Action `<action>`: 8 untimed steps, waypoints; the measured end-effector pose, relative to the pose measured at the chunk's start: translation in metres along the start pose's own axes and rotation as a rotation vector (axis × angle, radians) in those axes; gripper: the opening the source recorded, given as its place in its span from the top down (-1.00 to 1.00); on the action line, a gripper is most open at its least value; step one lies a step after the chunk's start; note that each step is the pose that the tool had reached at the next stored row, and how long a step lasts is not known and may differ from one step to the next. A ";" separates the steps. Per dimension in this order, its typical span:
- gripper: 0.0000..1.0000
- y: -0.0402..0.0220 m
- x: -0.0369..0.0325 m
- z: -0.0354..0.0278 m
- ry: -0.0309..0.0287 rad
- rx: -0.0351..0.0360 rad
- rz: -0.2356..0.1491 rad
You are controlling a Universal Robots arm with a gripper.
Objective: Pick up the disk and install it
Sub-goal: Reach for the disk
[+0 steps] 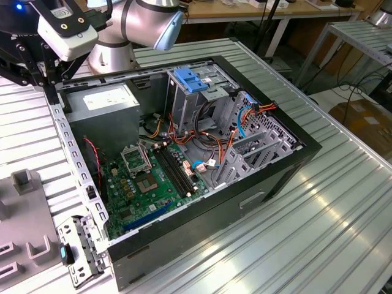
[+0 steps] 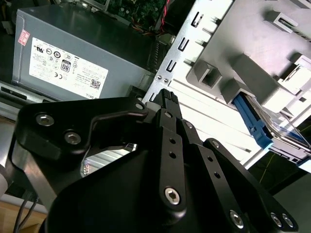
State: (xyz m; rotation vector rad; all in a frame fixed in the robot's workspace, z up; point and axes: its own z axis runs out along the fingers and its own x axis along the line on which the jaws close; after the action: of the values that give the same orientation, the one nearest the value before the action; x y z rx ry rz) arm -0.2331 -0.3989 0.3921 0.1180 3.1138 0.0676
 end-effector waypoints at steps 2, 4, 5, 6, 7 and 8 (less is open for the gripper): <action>0.79 -0.0001 0.0016 -0.0001 0.0001 0.0001 0.000; 0.79 -0.0003 0.0036 0.0000 0.0000 0.0000 0.000; 0.79 -0.0004 0.0054 0.0000 0.0000 0.0000 0.000; 0.79 -0.0005 0.0061 0.0000 0.0000 0.0000 0.000; 0.79 -0.0005 0.0068 0.0000 0.0001 0.0001 0.000; 0.79 -0.0006 0.0079 0.0001 0.0000 0.0000 0.000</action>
State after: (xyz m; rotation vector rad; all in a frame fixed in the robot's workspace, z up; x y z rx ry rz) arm -0.2410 -0.3989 0.3919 0.1181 3.1138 0.0676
